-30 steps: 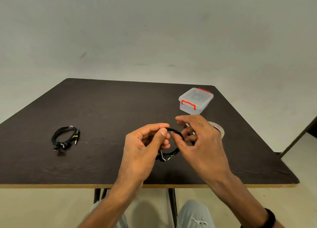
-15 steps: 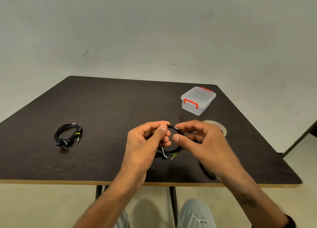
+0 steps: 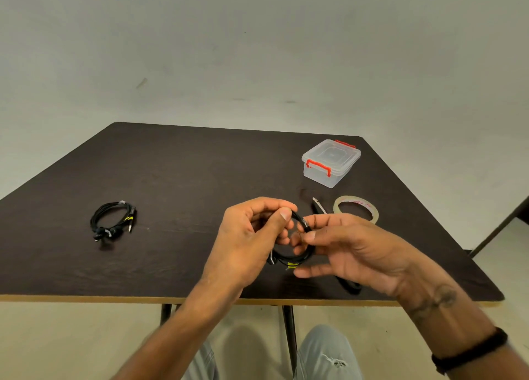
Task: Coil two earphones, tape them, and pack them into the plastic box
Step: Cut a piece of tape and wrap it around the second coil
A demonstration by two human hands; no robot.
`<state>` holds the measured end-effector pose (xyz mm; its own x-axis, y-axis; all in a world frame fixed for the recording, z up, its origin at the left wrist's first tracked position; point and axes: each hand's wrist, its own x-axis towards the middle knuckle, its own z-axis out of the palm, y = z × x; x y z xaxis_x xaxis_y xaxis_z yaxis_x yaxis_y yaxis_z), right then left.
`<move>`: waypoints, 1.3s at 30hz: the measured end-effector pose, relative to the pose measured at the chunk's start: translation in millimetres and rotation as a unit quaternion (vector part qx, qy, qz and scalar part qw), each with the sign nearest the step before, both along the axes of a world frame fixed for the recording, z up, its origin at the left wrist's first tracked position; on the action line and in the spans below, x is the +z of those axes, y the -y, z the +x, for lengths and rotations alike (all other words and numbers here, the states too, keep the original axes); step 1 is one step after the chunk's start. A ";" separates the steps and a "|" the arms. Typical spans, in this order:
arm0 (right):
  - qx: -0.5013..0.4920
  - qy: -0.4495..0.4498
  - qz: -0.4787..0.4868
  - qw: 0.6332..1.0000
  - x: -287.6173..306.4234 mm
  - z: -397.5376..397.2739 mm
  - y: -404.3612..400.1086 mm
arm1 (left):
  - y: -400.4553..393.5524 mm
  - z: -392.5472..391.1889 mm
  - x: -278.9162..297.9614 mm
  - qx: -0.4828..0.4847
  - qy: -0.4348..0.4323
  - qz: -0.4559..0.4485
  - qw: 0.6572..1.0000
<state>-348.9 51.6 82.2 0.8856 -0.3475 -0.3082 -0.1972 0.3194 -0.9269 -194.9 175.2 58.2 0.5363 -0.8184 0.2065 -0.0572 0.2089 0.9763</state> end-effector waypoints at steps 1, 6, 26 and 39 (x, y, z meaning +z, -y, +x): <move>0.005 -0.003 0.005 1.000 -0.4 0.4 -0.5 | 0.1 -0.9 0.4 -0.001 0.010 0.005 1.000; 0.002 0.015 -0.011 1.000 -2.4 3.9 -7.4 | 0.0 -8.4 -0.8 0.009 0.011 0.015 1.000; -0.250 -0.014 -0.780 0.574 -41.1 20.0 -37.0 | -4.4 -17.0 -1.2 0.055 -0.094 0.039 0.993; -0.133 -0.004 -0.021 0.991 -12.2 12.1 -20.2 | -8.7 -3.5 -12.6 0.056 -0.004 0.011 0.998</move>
